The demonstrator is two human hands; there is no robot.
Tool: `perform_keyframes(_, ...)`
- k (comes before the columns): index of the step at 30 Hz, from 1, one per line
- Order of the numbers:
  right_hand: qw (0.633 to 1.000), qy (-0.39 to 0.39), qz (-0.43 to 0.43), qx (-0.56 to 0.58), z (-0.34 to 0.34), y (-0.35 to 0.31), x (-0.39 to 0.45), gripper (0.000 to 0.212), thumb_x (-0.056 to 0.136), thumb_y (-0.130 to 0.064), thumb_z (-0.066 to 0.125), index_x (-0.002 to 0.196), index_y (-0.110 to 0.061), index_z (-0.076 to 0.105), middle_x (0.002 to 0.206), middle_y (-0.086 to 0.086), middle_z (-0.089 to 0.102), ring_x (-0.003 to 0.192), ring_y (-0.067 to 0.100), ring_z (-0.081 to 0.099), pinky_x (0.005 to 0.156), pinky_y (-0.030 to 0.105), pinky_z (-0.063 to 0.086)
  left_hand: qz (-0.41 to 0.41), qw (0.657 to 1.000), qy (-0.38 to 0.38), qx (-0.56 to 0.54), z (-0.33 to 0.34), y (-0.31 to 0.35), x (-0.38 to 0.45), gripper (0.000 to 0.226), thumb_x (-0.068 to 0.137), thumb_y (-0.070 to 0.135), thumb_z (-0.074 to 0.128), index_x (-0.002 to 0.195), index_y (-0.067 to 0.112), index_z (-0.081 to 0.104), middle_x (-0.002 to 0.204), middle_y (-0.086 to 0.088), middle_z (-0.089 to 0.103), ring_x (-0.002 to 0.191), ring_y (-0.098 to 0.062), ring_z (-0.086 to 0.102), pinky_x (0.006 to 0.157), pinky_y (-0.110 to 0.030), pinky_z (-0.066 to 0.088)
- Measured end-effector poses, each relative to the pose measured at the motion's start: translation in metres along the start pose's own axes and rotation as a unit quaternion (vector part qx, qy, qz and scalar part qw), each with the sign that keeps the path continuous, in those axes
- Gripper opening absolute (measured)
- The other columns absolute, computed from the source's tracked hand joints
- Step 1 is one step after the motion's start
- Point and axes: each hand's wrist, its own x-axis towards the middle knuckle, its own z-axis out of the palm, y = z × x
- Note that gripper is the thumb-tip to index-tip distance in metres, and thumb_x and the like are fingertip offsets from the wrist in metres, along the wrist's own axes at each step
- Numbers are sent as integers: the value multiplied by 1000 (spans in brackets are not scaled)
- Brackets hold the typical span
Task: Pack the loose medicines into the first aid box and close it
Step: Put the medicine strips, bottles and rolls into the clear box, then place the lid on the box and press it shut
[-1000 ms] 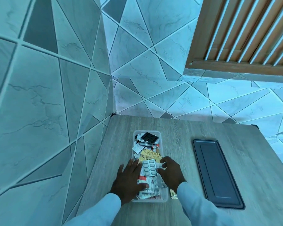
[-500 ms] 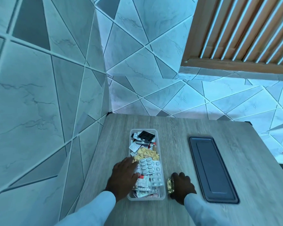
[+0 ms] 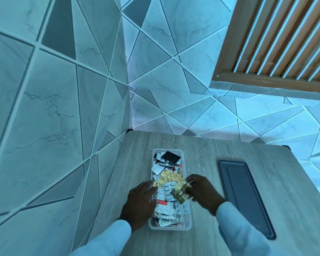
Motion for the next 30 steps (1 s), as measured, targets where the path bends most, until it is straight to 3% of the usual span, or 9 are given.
perform_keyframes(2, 999, -20, -14, -41, 22, -4, 10, 17, 83, -9, 70, 97, -14, 62, 82, 7, 66, 60, 15, 56, 48, 21, 43, 14, 999, 29, -15, -3, 0, 0, 45, 98, 41, 39, 143, 32, 39, 158, 10, 25, 146, -14, 17, 119, -35, 13)
perform_keyframes(6, 992, 86, -24, -86, 20, -8, 19, 20, 85, -12, 68, 101, -20, 61, 95, 3, 63, 74, 11, 60, 56, 18, 42, 18, 998, 49, -28, -9, -8, 3, 43, 98, 39, 40, 140, 29, 45, 155, 8, 33, 143, -12, 24, 118, -33, 16)
perform_keyframes(11, 985, 144, 50, -76, -12, 20, 7, 17, 83, -17, 70, 98, -17, 63, 80, -7, 63, 73, 8, 61, 58, 20, 43, 31, 999, 16, -23, -11, -4, 5, 49, 95, 48, 43, 141, 32, 42, 155, 11, 31, 143, -13, 23, 117, -35, 17)
perform_keyframes(17, 960, 220, 157, -72, -47, 90, -21, 20, 79, -18, 75, 90, -7, 64, 86, 7, 65, 89, 28, 63, 74, 27, 44, 85, 989, 98, -71, -10, 49, 38, 34, 94, 39, 44, 120, 25, 60, 127, 6, 58, 120, -15, 50, 102, -28, 36)
perform_keyframes(20, 944, 260, 194, -54, -80, 124, -30, 26, 80, -10, 71, 101, 4, 65, 107, 21, 67, 102, 32, 63, 83, 30, 45, 158, 977, 55, -135, 5, 115, 56, 29, 94, 35, 46, 115, 22, 62, 115, 5, 61, 107, -13, 56, 96, -25, 43)
perform_keyframes(22, 939, 268, 212, -45, -105, 143, -34, 34, 83, -12, 68, 113, 3, 62, 117, 19, 65, 110, 30, 60, 87, 27, 42, 173, 973, -7, -154, 26, 158, 69, 31, 93, 37, 47, 117, 23, 61, 113, 5, 61, 102, -12, 58, 94, -30, 47)
perform_keyframes(24, 934, 270, 225, -64, -124, 161, -32, 45, 83, -21, 68, 121, 0, 57, 124, 19, 61, 115, 31, 57, 95, 31, 43, 120, 972, -99, -178, 50, 188, 79, 35, 92, 36, 50, 125, 23, 56, 121, 2, 59, 109, -14, 58, 97, -29, 45)
perform_keyframes(27, 926, 250, 273, -77, -152, 186, -28, 52, 83, -28, 64, 127, -5, 51, 128, 18, 57, 115, 33, 56, 99, 38, 46, -43, 941, -222, -250, 92, 224, 94, 51, 90, 40, 57, 135, 20, 46, 129, -7, 56, 115, -21, 57, 95, -29, 47)
perform_keyframes(30, 940, 191, 273, -73, -172, 196, -26, 43, 87, -22, 60, 123, 0, 52, 127, 18, 57, 114, 32, 56, 98, 37, 45, -165, 910, -235, -298, 122, 248, 100, 60, 87, 42, 60, 139, 19, 39, 129, -8, 55, 108, -24, 60, 93, -33, 51)
